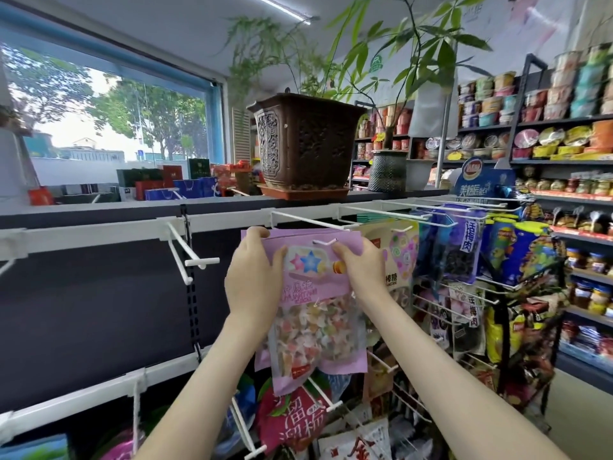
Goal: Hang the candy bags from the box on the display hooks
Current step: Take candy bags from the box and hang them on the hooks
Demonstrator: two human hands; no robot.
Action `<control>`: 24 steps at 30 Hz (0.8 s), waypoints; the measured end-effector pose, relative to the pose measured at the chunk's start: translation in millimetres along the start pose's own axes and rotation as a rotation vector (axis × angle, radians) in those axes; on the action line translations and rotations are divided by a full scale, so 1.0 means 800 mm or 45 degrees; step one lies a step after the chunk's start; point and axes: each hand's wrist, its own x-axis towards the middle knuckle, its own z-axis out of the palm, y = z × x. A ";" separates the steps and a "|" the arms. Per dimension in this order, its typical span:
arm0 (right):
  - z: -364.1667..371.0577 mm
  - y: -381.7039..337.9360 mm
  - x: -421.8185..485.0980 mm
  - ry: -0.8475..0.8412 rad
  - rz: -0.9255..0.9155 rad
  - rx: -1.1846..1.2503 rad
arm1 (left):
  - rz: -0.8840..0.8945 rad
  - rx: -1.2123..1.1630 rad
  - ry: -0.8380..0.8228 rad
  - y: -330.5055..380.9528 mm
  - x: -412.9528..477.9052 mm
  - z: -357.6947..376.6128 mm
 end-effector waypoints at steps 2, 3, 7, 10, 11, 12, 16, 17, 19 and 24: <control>0.005 0.002 0.003 0.003 -0.016 -0.025 | 0.228 0.266 0.114 -0.007 -0.001 0.007; 0.006 0.004 0.002 0.013 -0.042 -0.044 | 0.301 0.408 0.193 -0.011 -0.003 0.013; 0.003 0.009 -0.017 0.016 -0.143 -0.031 | 0.509 0.594 0.303 -0.012 -0.026 0.036; -0.012 0.025 -0.036 -0.023 -0.268 -0.109 | 0.659 0.516 0.225 -0.003 -0.065 0.056; -0.021 0.030 -0.045 -0.046 -0.283 -0.144 | 0.700 0.460 0.187 0.000 -0.079 0.064; -0.032 0.036 -0.054 -0.067 -0.279 -0.171 | 0.732 0.397 0.131 0.004 -0.094 0.073; -0.096 0.078 -0.095 -0.177 -0.160 -0.276 | 0.769 0.121 -0.331 0.026 -0.159 0.109; -0.117 0.093 -0.109 -0.193 -0.090 -0.308 | 0.752 0.062 -0.477 0.031 -0.179 0.119; -0.165 0.127 -0.139 -0.166 0.077 -0.363 | 0.715 -0.006 -0.731 0.044 -0.221 0.141; -0.288 0.218 -0.231 0.118 0.413 -0.554 | 0.671 -0.080 -1.278 0.070 -0.345 0.205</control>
